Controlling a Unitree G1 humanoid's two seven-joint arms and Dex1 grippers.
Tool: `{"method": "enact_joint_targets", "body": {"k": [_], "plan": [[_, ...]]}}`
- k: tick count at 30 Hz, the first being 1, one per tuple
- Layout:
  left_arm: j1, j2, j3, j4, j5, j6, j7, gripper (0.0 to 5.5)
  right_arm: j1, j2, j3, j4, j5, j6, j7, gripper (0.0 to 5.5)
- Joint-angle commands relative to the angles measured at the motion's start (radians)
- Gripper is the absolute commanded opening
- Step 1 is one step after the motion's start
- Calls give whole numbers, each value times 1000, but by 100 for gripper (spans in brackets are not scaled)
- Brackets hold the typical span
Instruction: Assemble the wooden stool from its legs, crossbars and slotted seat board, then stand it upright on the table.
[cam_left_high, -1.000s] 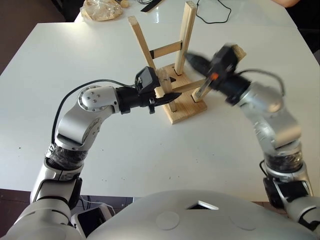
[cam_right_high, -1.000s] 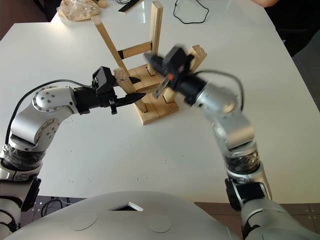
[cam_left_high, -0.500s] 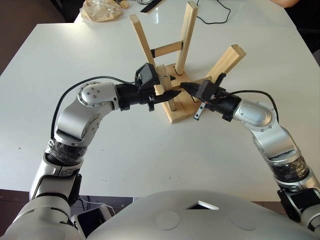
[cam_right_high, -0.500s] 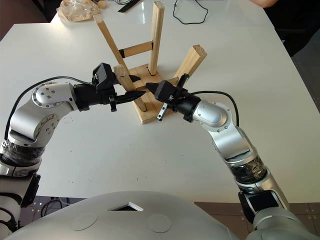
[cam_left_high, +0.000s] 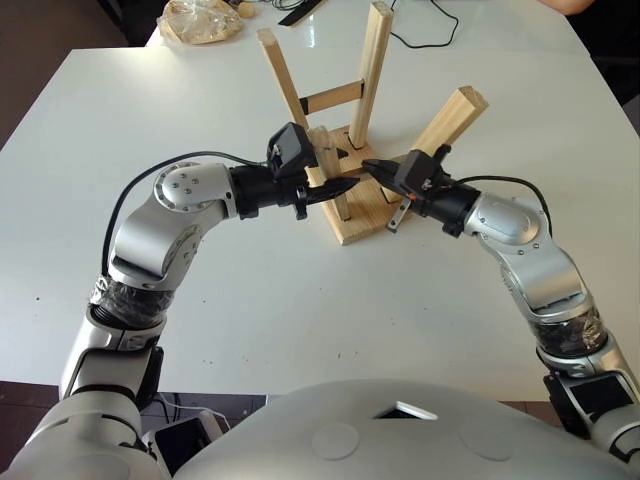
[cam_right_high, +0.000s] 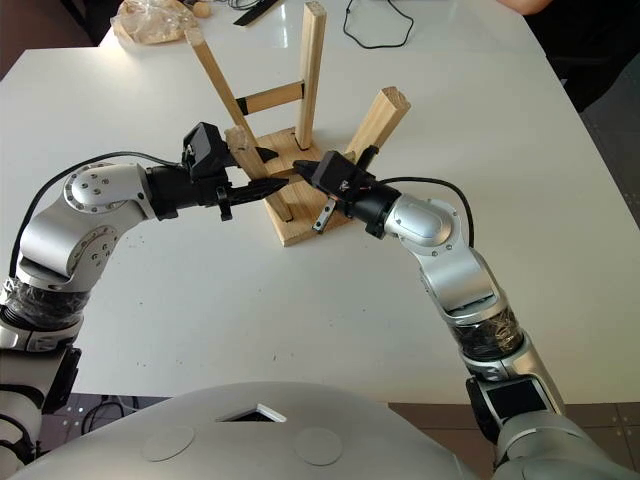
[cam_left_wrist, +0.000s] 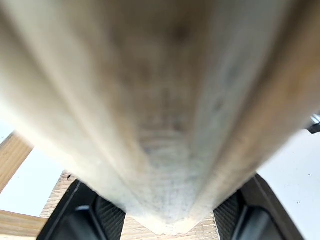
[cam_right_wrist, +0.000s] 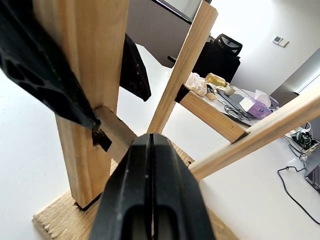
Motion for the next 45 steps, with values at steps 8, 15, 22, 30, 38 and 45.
{"method": "enact_joint_targets", "body": {"k": [8,15,22,30,38,45], "plan": [[100,-10,28,56,6,52,18,204,-53,27,6,23,-1,27,15,0],[101,-5,14,57,32,53,7,204,-52,36,3,39,-19,13,22,0],[60,16,-17,60,43,104,-5,204,-261,142,-323,-52,313,134,-50,0],[0,56,-87,136,77,86,-81,204,-282,-176,-575,254,207,11,-36,0],[-35,39,-80,185,66,27,-127,204,-87,-41,-170,65,145,-53,61,0],[30,83,-19,204,50,-101,-214,204,-26,1,-157,-156,380,93,124,0]]}}
